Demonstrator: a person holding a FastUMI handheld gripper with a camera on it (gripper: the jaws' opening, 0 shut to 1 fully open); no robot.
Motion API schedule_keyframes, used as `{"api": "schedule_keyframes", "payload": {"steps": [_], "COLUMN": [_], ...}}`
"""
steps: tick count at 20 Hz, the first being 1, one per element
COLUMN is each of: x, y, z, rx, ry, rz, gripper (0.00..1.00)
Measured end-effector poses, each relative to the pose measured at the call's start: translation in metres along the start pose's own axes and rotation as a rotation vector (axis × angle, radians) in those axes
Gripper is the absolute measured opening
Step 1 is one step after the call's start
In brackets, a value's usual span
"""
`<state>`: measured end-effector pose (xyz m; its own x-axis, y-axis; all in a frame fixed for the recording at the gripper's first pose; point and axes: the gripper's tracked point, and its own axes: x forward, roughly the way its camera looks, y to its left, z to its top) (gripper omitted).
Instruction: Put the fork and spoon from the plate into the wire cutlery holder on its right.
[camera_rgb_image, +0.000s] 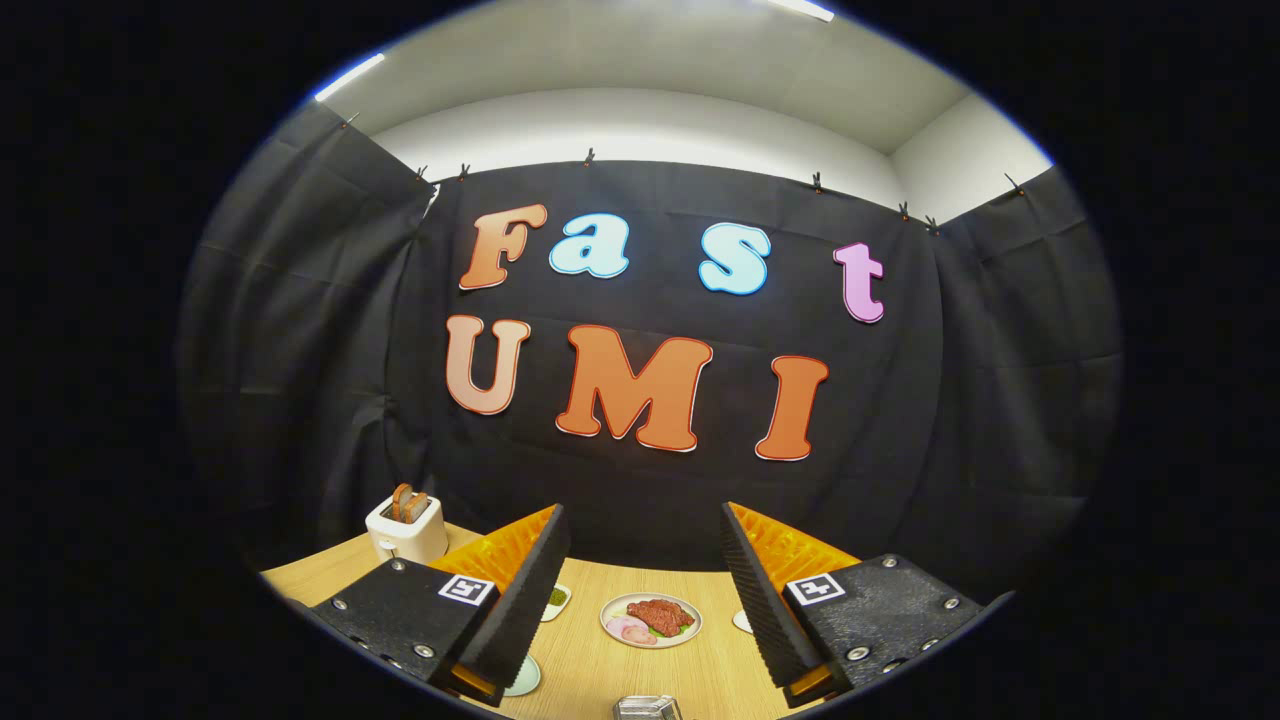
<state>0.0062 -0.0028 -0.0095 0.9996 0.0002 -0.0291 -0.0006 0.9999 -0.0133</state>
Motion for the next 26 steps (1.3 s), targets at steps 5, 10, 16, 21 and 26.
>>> {"api": "schedule_keyframes", "payload": {"steps": [5, 10, 16, 21, 26], "x": [-0.001, -0.003, 0.001, -0.006, -0.017], "y": [0.013, 0.044, 0.095, 0.126, 0.163], "z": [-0.005, -0.038, -0.122, -0.188, -0.244], "rx": [0.015, 0.014, 0.015, 0.026, 0.005], "ry": [0.003, 0.08, 0.317, 0.549, 0.761], "rz": [0.037, 0.101, 0.204, 0.265, 0.32], "gripper": [0.91, 0.91, 0.91, 0.91, 0.91]}}
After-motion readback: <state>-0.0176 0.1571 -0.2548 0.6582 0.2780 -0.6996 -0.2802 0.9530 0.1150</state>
